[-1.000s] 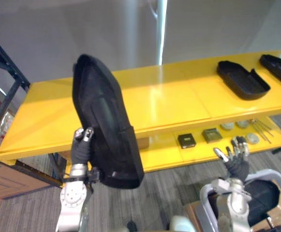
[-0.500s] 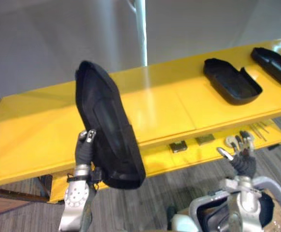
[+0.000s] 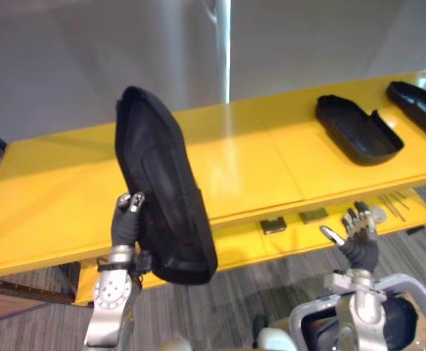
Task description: Walk over and take plastic housings, then place them on the shelf
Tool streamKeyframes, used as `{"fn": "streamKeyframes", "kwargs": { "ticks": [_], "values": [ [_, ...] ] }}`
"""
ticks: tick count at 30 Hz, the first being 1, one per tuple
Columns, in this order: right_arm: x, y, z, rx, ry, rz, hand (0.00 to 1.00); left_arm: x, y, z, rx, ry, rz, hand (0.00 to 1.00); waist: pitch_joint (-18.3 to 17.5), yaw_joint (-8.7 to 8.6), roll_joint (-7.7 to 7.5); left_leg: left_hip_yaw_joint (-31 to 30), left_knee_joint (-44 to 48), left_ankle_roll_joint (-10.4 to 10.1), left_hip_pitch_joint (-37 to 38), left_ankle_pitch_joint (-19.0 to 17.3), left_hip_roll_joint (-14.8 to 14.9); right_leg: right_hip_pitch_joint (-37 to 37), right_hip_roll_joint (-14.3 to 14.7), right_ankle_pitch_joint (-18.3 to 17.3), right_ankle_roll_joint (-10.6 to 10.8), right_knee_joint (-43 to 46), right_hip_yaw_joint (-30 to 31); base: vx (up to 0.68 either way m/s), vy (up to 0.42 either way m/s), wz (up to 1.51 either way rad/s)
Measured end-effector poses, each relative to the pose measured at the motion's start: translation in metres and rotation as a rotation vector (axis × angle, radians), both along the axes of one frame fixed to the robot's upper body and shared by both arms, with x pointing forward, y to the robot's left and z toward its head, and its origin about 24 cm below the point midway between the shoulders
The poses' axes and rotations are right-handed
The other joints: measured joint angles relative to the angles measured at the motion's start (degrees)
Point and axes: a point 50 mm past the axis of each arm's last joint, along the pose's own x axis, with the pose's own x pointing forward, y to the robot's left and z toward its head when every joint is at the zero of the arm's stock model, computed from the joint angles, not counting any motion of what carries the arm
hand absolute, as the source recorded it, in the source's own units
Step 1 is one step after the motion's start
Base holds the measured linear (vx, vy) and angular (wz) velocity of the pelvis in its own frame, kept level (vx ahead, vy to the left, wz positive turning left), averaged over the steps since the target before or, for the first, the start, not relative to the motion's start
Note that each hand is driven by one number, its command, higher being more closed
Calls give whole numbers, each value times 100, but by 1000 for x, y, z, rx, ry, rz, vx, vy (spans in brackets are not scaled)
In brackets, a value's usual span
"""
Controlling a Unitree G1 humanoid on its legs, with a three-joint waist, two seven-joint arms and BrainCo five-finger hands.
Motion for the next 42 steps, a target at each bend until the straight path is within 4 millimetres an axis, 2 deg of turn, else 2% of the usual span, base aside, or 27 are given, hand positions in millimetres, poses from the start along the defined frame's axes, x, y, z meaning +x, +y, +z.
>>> {"fn": "streamKeyframes", "kwargs": {
  "ticks": [2,3,4,5,6,12,19,24,26,27,29,31,32,34,37,39,42],
  "values": [
    [-2,-3,2,-15,-12,-5,0,0,-1,3,6,-26,-2,100,1,-31,-3,-11,-1296,-92,14,-61,-237,-35,-201,-13,21,-2,93,49,134,-22],
    [-2,-6,4,-32,-12,-7,0,0,-1,5,28,-41,1,100,-15,-22,23,-11,-2037,-295,115,144,-293,-100,-249,-43,180,64,161,41,187,-18],
    [-2,-7,4,-35,-12,-8,0,0,-2,5,28,-42,0,100,-31,-20,51,-12,-2173,-315,132,210,-296,-104,-245,-51,200,73,166,61,246,-18],
    [-2,-9,6,-52,-13,-18,0,0,-2,4,24,-42,1,100,-120,-16,194,-44,-2606,-454,241,575,-267,-96,-189,-73,392,107,164,47,166,-6],
    [5,6,10,22,-54,-35,0,2,10,29,52,-130,50,100,-432,-69,-484,56,-4265,-536,1007,1171,-975,-8,-688,5,656,-26,-156,49,118,-1],
    [4,6,8,30,-48,-33,0,2,10,28,50,-130,53,100,-426,-61,-492,7,-4233,-538,992,1172,-971,-4,-671,-8,633,30,-164,2,1,1],
    [7,22,2,219,-83,46,0,6,14,38,23,-174,140,100,-110,-16,-659,-33,-3930,-480,786,1087,-969,-120,-726,-85,612,297,-166,-71,10,4],
    [10,33,2,284,-103,118,0,25,-4,50,27,-175,146,100,-39,-34,-621,-165,-4453,-457,601,1178,-1036,-217,-770,-111,656,96,-439,-82,1,38],
    [10,32,2,297,-97,124,0,32,-15,52,27,-159,106,100,-47,-35,-559,-143,-4502,-475,545,1394,-960,-232,-703,-85,655,22,-514,20,-13,35],
    [11,34,-1,304,-76,135,0,38,-19,49,34,-130,89,100,-77,-25,-518,-137,-4501,-483,551,1592,-923,-190,-646,-70,655,4,-528,47,-16,15],
    [12,37,-2,316,-64,149,0,51,-23,42,49,-68,86,100,-130,-34,-515,-110,-4479,-483,574,1624,-919,-176,-644,-38,614,-5,-530,80,-8,-2],
    [12,38,-3,331,-62,163,0,69,-26,36,63,0,107,100,-141,-59,-497,-50,-4477,-492,574,1640,-906,-180,-632,67,684,-1,-491,78,-5,-10],
    [12,39,-5,346,-59,170,0,77,-26,33,71,34,124,100,-145,-106,-492,-25,-4476,-494,575,1642,-901,-178,-627,70,682,-6,-475,77,-3,-9],
    [12,41,-8,356,-37,176,0,94,-23,28,98,110,158,100,-148,-333,-486,1,-4476,-494,587,1641,-895,-178,-621,71,681,-6,-463,58,0,-6],
    [9,43,-14,367,-7,182,0,110,-23,26,150,165,177,100,-154,-500,-474,58,-4476,-494,599,1641,-870,-193,-601,70,680,-6,-423,12,2,-10],
    [6,43,-17,366,13,185,0,119,-26,25,176,193,183,100,-155,-502,-474,167,-4478,-516,645,1622,-836,-205,-579,66,674,-10,-314,-18,5,-22],
    [1,44,-22,365,39,191,0,129,-29,19,216,256,195,100,-161,-611,-465,235,-4480,-548,695,1594,-795,-206,-544,61,665,-7,-224,-35,4,-13]
  ]
}}
